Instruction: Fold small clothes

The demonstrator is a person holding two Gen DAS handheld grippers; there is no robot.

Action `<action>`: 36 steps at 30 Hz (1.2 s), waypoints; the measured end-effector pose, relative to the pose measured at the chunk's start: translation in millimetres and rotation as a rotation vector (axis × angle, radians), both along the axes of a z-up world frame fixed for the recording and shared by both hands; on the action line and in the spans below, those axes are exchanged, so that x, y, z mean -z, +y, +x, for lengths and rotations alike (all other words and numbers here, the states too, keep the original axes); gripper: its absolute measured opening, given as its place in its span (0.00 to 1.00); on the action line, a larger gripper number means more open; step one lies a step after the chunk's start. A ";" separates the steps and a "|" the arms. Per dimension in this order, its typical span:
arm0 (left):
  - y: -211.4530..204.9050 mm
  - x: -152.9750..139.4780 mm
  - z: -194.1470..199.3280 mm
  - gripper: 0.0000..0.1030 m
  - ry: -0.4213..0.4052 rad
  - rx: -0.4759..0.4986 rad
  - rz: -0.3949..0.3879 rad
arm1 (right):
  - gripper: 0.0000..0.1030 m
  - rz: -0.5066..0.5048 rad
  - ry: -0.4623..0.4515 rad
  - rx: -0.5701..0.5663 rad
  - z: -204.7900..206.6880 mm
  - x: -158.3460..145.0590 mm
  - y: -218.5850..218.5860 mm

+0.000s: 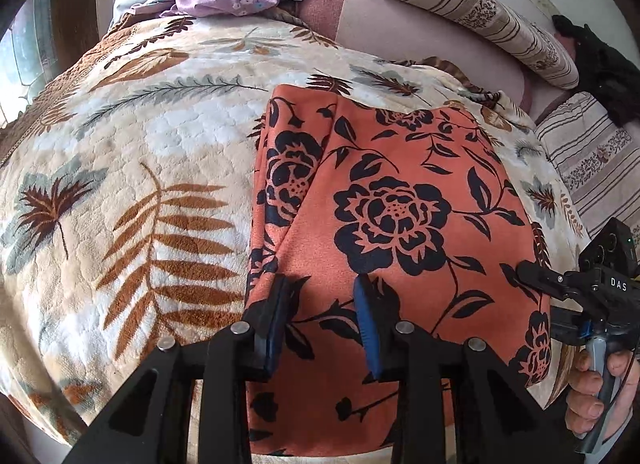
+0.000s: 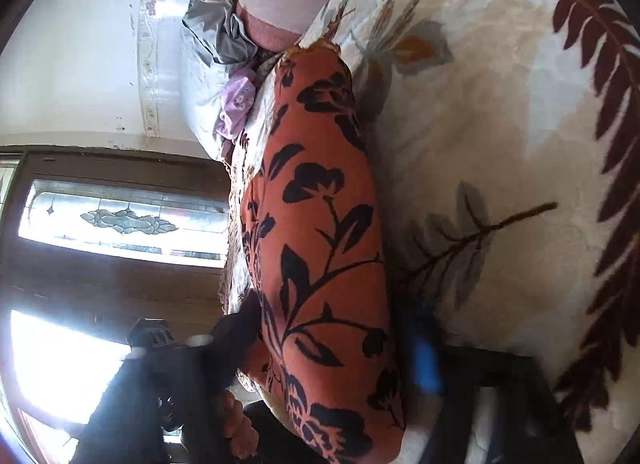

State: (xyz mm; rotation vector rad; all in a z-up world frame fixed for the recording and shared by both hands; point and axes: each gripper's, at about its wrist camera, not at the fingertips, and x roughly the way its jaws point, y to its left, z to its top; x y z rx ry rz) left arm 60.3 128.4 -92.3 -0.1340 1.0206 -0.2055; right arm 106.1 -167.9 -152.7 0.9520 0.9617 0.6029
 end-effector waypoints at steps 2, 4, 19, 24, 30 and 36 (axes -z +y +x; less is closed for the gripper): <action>4.4 1.7 -2.9 0.33 -0.011 0.005 -0.023 | 0.37 -0.095 -0.051 0.002 -6.9 -12.3 7.1; 8.5 4.2 -4.7 0.34 -0.020 0.007 -0.052 | 0.36 -0.168 -0.068 0.013 -9.9 -14.2 12.4; 11.4 4.3 -6.4 0.34 -0.040 0.002 -0.074 | 0.35 -0.046 -0.004 -0.008 46.2 -13.3 2.4; 11.2 4.9 -5.7 0.34 -0.041 0.006 -0.077 | 0.32 -0.335 -0.115 0.007 30.6 -37.2 24.0; 10.9 4.6 -5.6 0.34 -0.045 0.004 -0.069 | 0.72 -0.218 -0.119 0.054 31.1 -41.1 7.5; 9.3 4.5 -6.1 0.34 -0.049 0.003 -0.063 | 0.50 -0.011 -0.017 0.110 79.6 -19.4 -9.0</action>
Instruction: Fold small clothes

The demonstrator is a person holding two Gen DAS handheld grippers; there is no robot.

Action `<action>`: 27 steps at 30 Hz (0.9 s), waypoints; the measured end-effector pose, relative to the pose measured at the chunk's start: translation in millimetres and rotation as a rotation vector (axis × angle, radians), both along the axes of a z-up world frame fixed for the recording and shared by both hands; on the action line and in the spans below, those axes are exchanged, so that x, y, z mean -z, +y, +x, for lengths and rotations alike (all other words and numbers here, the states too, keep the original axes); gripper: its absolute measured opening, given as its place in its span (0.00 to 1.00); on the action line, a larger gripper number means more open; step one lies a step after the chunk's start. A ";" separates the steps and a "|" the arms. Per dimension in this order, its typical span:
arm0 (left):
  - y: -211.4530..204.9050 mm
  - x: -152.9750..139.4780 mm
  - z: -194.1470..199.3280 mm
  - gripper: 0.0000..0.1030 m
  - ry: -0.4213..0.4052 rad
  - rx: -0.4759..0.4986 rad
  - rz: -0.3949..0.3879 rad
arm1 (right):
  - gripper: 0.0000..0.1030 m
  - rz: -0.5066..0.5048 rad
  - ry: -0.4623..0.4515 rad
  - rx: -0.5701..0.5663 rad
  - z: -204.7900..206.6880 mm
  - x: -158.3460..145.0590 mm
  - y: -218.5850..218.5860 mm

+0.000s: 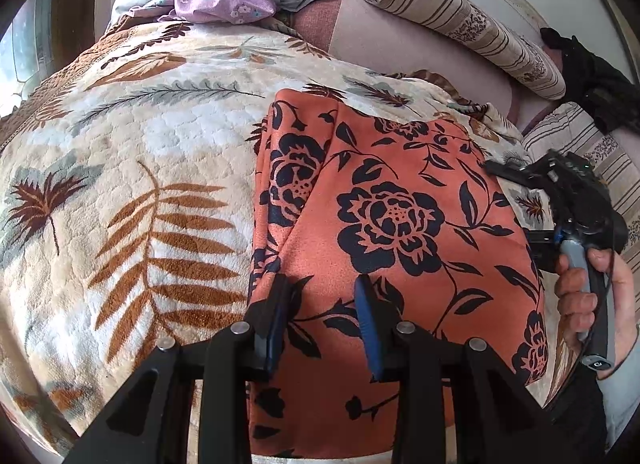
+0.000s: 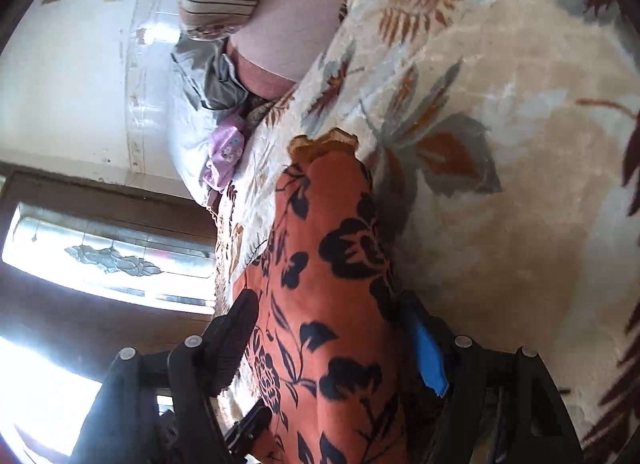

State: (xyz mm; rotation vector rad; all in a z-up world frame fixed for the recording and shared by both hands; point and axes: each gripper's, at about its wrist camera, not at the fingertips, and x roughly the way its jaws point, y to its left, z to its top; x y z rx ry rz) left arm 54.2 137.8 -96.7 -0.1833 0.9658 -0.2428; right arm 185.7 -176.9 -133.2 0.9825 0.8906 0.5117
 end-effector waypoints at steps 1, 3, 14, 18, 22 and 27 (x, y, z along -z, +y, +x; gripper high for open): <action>0.9 0.2 0.1 0.34 0.002 -0.003 -0.005 | 0.37 -0.007 0.029 -0.021 9.9 5.0 5.6; 2.6 0.4 -0.2 0.34 0.003 -0.005 -0.014 | 0.33 -0.096 0.003 -0.023 10.7 -7.2 13.2; 0.1 -0.2 0.4 0.34 -0.004 -0.006 0.004 | 0.58 -0.371 -0.121 0.022 -23.8 -46.9 26.9; -1.7 -0.5 -0.7 0.34 -0.011 -0.006 0.016 | 0.58 -0.389 -0.255 0.025 -62.5 -80.3 32.8; -0.8 -0.4 -0.5 0.34 -0.012 -0.010 0.013 | 0.64 -0.346 -0.284 -0.091 -72.8 -79.4 60.4; -0.2 -1.2 -4.0 0.34 -0.025 -0.012 0.017 | 0.65 -0.341 -0.138 -0.126 -68.0 -35.2 70.3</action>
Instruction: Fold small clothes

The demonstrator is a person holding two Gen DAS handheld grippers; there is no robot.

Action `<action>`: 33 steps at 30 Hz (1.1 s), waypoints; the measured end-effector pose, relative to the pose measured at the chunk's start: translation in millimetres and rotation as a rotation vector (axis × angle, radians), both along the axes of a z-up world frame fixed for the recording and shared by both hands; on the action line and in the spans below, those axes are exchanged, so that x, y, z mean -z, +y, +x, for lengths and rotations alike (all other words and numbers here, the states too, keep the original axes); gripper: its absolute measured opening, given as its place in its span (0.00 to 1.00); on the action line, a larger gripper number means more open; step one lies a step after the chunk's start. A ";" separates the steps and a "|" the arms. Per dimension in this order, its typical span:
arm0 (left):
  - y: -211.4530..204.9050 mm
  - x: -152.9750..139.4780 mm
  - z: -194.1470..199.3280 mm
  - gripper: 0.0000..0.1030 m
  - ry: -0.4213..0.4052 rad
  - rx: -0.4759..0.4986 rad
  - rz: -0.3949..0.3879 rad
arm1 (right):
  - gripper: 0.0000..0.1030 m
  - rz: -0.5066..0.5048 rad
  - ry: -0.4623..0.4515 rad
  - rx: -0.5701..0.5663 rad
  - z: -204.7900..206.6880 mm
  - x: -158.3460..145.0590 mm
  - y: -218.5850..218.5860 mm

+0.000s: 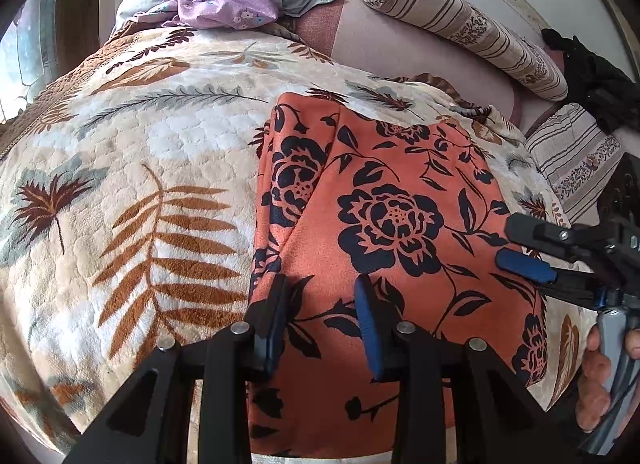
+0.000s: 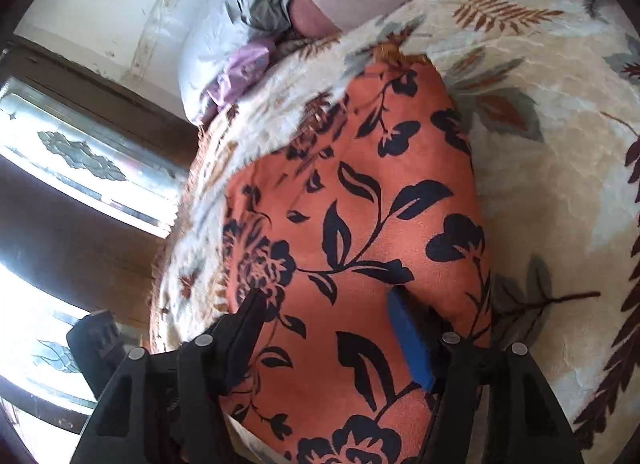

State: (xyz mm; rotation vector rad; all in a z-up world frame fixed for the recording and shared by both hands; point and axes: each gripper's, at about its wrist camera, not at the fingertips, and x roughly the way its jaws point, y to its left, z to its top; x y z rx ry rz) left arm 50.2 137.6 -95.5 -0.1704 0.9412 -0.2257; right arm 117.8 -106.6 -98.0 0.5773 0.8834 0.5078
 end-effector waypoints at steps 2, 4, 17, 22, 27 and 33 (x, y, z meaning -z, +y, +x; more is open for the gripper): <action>0.7 -0.3 -0.5 0.34 -0.004 -0.002 -0.003 | 0.66 0.018 -0.013 0.006 -8.6 -14.0 0.3; 1.0 -0.6 -1.2 0.34 -0.006 -0.008 -0.006 | 0.66 0.024 -0.059 -0.038 -17.3 -26.4 5.7; 53.7 12.5 -44.2 0.08 0.159 -0.125 -0.351 | 0.73 -0.046 -0.022 -0.066 -10.2 6.9 15.8; 56.1 12.4 -42.1 0.08 0.175 -0.132 -0.372 | 0.73 -0.032 -0.028 -0.078 -10.0 8.6 14.5; 55.7 -20.4 -41.2 0.43 0.095 -0.103 -0.339 | 0.73 -0.027 -0.031 -0.082 -11.0 9.8 11.7; 45.9 -37.5 22.3 0.51 0.068 -0.037 -0.313 | 0.73 -0.018 -0.033 -0.089 -12.5 9.5 10.9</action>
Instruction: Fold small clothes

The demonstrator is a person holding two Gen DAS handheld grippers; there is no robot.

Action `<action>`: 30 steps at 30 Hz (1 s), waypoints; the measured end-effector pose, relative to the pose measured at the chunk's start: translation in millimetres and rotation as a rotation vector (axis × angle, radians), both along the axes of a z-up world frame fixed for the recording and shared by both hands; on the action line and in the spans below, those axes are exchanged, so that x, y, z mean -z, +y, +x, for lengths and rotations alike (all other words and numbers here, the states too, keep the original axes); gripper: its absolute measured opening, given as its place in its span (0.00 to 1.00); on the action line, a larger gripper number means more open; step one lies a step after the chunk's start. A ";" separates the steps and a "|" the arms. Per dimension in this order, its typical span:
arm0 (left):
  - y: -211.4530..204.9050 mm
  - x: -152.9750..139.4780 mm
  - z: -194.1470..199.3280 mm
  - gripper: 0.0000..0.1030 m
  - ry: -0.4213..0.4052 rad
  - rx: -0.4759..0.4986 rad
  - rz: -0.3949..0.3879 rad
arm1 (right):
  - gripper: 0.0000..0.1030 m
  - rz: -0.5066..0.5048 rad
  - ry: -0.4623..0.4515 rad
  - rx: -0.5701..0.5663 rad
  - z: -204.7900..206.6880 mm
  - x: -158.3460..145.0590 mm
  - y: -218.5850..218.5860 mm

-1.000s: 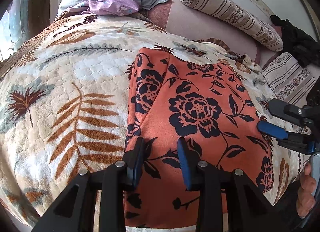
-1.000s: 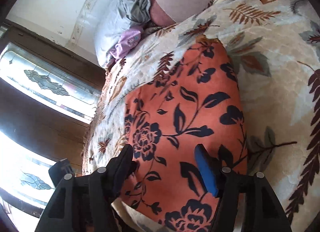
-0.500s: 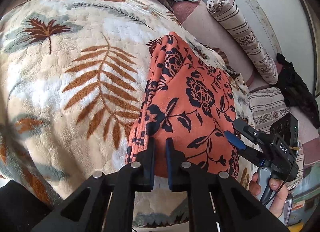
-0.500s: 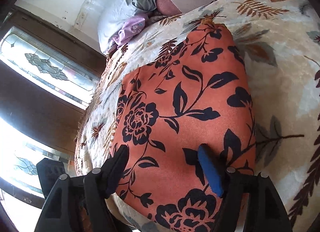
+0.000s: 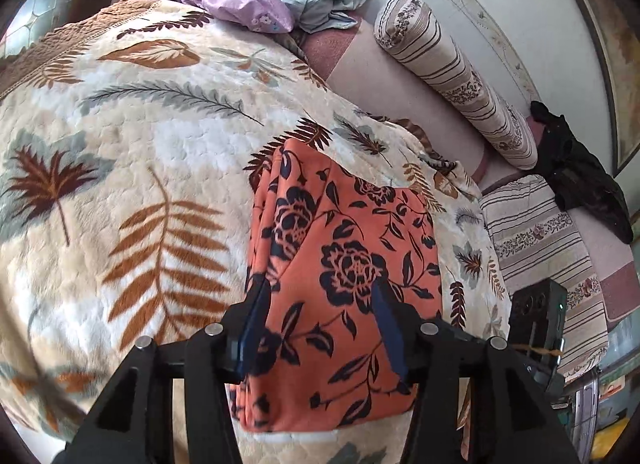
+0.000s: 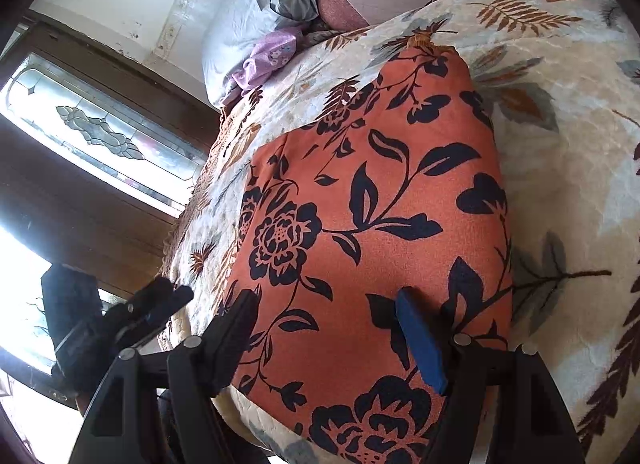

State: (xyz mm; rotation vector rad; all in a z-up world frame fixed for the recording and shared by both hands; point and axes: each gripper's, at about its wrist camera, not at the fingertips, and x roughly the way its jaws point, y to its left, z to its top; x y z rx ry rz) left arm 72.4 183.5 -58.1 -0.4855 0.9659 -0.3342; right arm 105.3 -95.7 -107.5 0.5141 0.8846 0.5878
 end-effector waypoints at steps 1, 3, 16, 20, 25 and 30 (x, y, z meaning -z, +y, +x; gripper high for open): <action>-2.3 3.9 14.8 0.51 0.010 0.008 -0.007 | 0.73 0.007 -0.001 0.000 -0.2 0.4 -0.9; -6.3 15.8 43.9 0.51 0.059 0.013 -0.006 | 0.73 0.016 0.000 -0.002 0.3 1.3 -2.8; -1.5 33.6 95.8 0.25 0.105 -0.052 0.069 | 0.73 0.032 0.035 -0.019 3.9 -0.6 -7.5; 4.6 56.5 119.5 0.37 0.198 -0.092 0.115 | 0.73 0.086 0.051 -0.040 9.3 -15.3 -8.8; 12.2 51.1 107.8 0.46 0.160 -0.128 0.122 | 0.73 0.087 0.017 0.017 45.3 -40.9 -17.6; 6.1 22.7 85.0 0.46 0.097 -0.162 0.259 | 0.74 0.082 0.146 0.062 93.3 -19.4 -21.6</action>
